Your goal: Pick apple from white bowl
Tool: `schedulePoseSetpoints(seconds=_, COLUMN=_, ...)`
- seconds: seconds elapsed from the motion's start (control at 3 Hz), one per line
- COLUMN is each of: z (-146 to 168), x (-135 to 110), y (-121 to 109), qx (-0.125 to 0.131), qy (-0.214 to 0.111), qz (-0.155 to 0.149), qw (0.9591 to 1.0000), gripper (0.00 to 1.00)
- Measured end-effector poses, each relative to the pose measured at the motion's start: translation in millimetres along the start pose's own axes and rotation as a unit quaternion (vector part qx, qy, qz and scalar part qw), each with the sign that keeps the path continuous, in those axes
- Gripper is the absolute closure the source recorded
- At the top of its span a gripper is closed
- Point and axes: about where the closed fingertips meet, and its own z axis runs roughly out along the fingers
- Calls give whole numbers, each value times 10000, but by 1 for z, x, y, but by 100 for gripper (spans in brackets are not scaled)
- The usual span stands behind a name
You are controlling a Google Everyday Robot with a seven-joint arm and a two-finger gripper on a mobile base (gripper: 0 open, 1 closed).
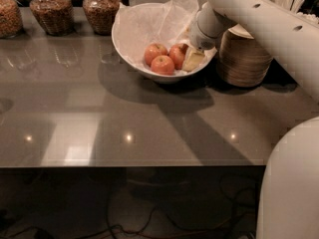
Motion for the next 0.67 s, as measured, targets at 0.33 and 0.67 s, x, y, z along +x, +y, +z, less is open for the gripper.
schedulePoseSetpoints(seconds=0.33, z=4, x=3, y=3, qx=-51, qy=17, qz=46, qw=10000, gripper=40)
schedulePoseSetpoints(seconds=0.67, z=5, x=4, y=4, qx=-73, qy=23, qz=62, qw=10000, gripper=56)
